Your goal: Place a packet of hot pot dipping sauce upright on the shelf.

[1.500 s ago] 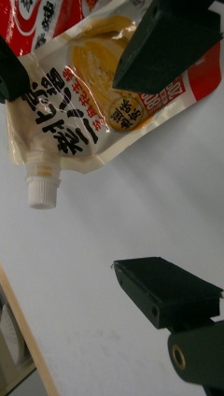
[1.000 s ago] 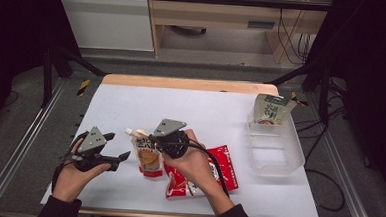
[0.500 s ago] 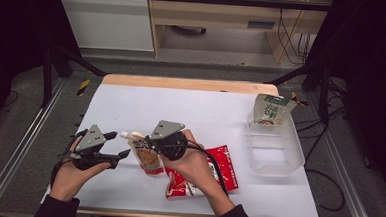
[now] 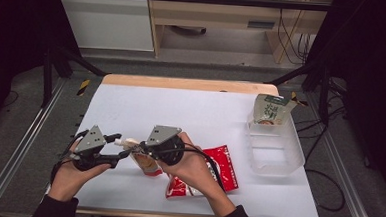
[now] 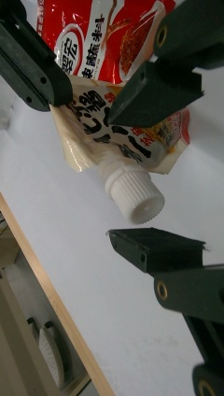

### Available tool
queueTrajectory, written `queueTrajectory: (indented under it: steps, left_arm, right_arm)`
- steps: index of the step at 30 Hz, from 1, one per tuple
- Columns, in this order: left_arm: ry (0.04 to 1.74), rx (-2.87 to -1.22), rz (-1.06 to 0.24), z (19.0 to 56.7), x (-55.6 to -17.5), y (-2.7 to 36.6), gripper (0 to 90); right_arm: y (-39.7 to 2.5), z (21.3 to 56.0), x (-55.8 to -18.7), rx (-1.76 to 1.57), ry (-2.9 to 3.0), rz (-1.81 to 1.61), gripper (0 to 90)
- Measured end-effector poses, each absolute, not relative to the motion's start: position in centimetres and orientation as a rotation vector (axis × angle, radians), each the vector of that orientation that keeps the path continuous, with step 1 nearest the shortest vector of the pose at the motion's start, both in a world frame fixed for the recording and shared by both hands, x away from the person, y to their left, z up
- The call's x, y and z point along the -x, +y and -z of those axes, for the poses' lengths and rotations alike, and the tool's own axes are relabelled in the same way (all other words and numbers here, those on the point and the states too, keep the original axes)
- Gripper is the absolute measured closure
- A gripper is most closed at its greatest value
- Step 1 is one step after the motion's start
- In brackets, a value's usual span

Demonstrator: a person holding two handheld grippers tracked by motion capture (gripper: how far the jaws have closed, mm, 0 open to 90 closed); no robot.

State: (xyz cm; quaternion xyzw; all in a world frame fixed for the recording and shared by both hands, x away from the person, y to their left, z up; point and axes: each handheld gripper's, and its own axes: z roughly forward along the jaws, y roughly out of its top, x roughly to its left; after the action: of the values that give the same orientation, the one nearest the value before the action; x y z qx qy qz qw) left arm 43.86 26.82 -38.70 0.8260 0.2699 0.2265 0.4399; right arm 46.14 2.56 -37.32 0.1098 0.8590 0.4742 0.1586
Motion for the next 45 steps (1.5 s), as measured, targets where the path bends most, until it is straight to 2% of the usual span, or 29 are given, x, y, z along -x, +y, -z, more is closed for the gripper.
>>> queueTrajectory:
  steps: [8, 16, 28, 37, 42, 45]
  left_arm:
    - [0.667, -2.044, -0.535, 38.7, -43.9, 27.1, 54.9]
    - [0.619, -2.023, -0.444, 38.3, -43.6, 27.0, 70.2]
    - [0.534, -2.099, -0.434, 35.9, -44.1, 24.6, 72.9]
    - [0.418, -2.239, -0.411, 33.3, -45.6, 21.5, 73.6]
    - [0.385, -2.262, -0.411, 32.1, -45.8, 20.8, 73.7]
    - [0.366, -2.286, -0.428, 31.4, -45.7, 20.5, 73.7]
  right_arm:
    - [2.6, 37.3, -46.0, -0.302, 2.47, -1.351, 89.6]
    - [1.8, 37.2, -46.3, -0.355, 2.481, -1.305, 89.2]
    - [0.2, 37.0, -46.3, -0.387, 2.47, -1.284, 88.8]
    - [-2.5, 36.7, -46.4, -0.471, 2.439, -1.305, 87.7]
    - [-3.4, 35.9, -46.5, -0.468, 2.427, -1.305, 82.3]
    - [-3.7, 35.2, -46.6, -0.464, 2.432, -1.278, 72.4]
